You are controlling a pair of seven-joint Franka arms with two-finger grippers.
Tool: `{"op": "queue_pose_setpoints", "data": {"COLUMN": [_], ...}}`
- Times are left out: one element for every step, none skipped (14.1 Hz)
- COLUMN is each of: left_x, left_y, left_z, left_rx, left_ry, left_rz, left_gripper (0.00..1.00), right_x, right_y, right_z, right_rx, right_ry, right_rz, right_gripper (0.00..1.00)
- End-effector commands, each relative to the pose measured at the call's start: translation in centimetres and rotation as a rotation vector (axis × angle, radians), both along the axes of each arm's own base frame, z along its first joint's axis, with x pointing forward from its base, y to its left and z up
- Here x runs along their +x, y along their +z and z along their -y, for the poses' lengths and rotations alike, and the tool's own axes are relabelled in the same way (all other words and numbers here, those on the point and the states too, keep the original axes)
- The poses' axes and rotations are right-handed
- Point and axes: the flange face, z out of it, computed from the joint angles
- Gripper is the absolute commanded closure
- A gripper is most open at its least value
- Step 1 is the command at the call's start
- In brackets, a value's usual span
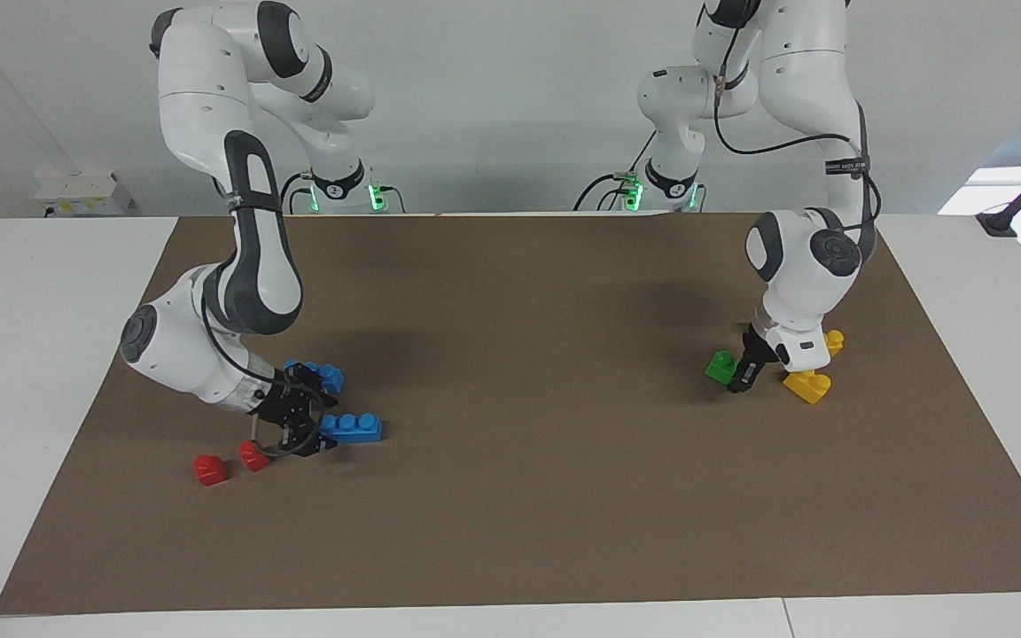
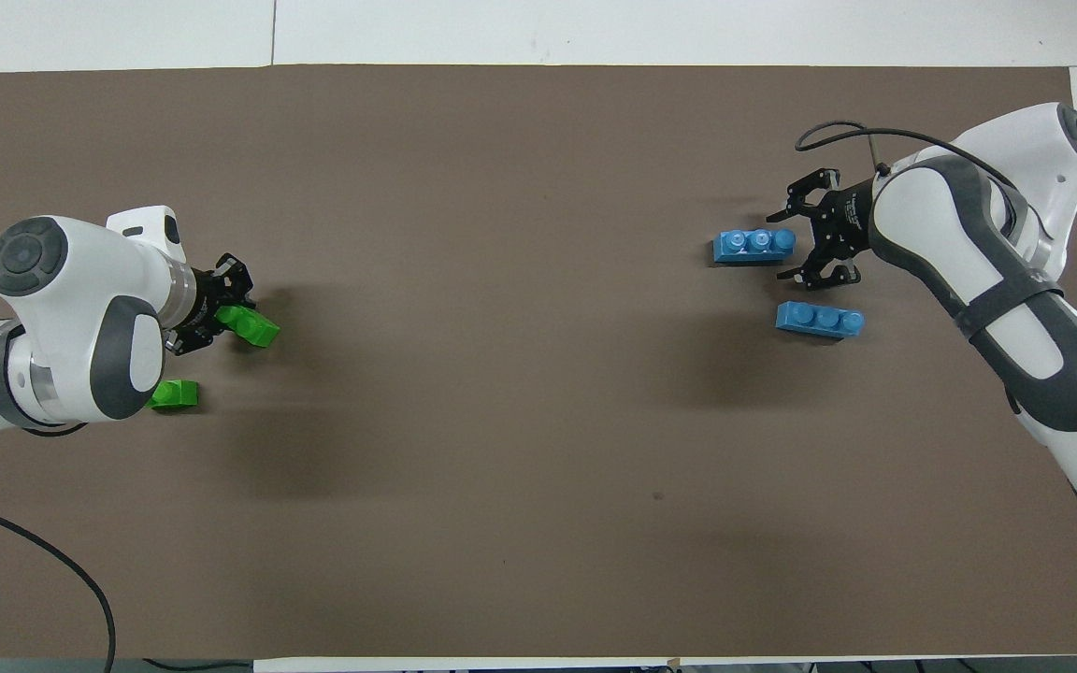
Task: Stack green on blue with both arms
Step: 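Close the left gripper on the green brick while the right gripper grasps the blue brick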
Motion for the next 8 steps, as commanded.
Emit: {"op": "queue_pose_setpoints", "data": {"left_x": [0.4,0.4,0.5,0.7,1.1,1.4,1.7,1.9], "left_y": [0.0,0.1,0.2,0.7,1.4,2.4,3.5,5.1], "left_z": [-0.3,-0.3,-0.3,-0.1,-0.1,-0.1,-0.1,0.2], "left_rx": [-0.006,-0.006,-0.007,-0.009,-0.010,-0.010,-0.011,-0.013], "left_ry": [-0.002,-0.002,-0.002,-0.001,-0.002,0.002,0.007,0.020], "left_rz": [0.008,0.005,0.005,0.008,0.003,0.001,0.004,0.002], "left_gripper": [1.00,1.00,1.00,1.00,1.00,1.00,1.00,1.00], "right_x": [-0.3,-0.3,-0.4,-0.5,-0.4,-0.2,0.2,0.3], "right_y": [-0.3,-0.3,-0.3,-0.2,0.1,1.0,2.3,3.6], "right_z": [-0.1,-0.2,-0.4,-0.4,-0.4,-0.6,-0.8,-1.8], "right_rx": [0.011,0.011,0.006,0.011,0.014,0.023,0.028,0.030], "right_ry": [-0.002,0.004,0.062,0.127,0.141,0.150,0.145,0.135], "right_rz": [0.016,0.015,0.029,0.051,0.056,0.050,0.050,0.043], "right_gripper": [0.26,0.48,0.99,1.00,1.00,1.00,1.00,1.00]}}
